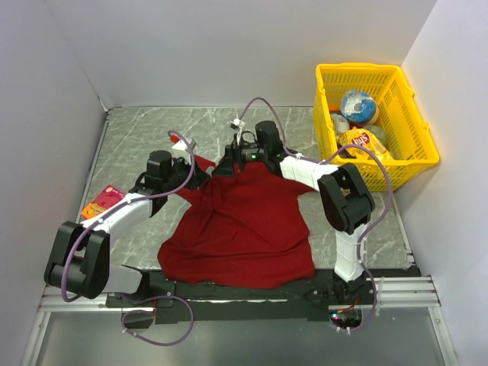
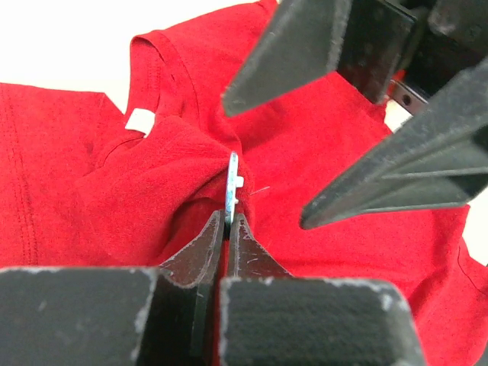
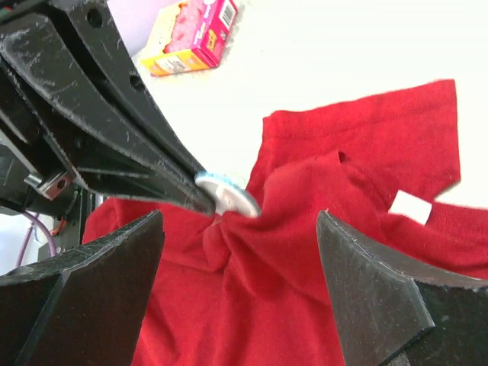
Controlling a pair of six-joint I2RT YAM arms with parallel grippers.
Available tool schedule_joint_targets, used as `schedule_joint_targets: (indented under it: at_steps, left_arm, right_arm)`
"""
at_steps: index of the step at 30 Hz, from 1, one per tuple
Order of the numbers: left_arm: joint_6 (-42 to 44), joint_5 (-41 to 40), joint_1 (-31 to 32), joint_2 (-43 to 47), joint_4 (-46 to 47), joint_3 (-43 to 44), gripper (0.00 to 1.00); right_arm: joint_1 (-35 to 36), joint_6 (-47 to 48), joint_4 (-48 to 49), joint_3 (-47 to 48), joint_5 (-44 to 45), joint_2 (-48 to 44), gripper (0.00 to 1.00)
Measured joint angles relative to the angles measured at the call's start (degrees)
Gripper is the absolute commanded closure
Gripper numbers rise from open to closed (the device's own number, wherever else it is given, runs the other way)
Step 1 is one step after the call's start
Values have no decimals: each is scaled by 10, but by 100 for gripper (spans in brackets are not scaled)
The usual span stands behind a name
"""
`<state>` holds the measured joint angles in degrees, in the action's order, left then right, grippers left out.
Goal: Pin the brooch onto the clothing
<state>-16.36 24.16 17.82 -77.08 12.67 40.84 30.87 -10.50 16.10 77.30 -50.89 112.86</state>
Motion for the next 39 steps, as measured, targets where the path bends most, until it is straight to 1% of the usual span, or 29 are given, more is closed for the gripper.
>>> schedule_joint_targets:
  at_steps: [7,11,15,19,22,24,29,35,39]
  left_arm:
    - [2,7,0,2,15,-1,99]
    - [5,7,0,6,16,-1,99]
    - [7,11,0,6,16,-1,99]
    - [7,16,0,6,16,-1,99]
    - [8,17,0,6,16,-1,99]
    - [9,19,0,6,16,-1,99]
    - [9,30,0,7,17,-1,99]
    - [9,35,0,9,25,-1,99]
    - [9,38,0,9,25,-1,99]
  right_arm:
    - [-5,5,9,5,-49,19,12]
    - [-24,-5,45,-2,-98,19,11]
    - [-40,18,42,-9,-120,18,11]
    - [-42,44,41,-9,-138,18,11]
    - [-41,55,41,-9,-151,19,13]
    - [-41,59,40,-6,-156,22,17]
    - [-37,71,21,35,-162,61,23]
    - [-29,71,12,52,-161,92,26]
    - [-25,59,16,52,-161,97,27]
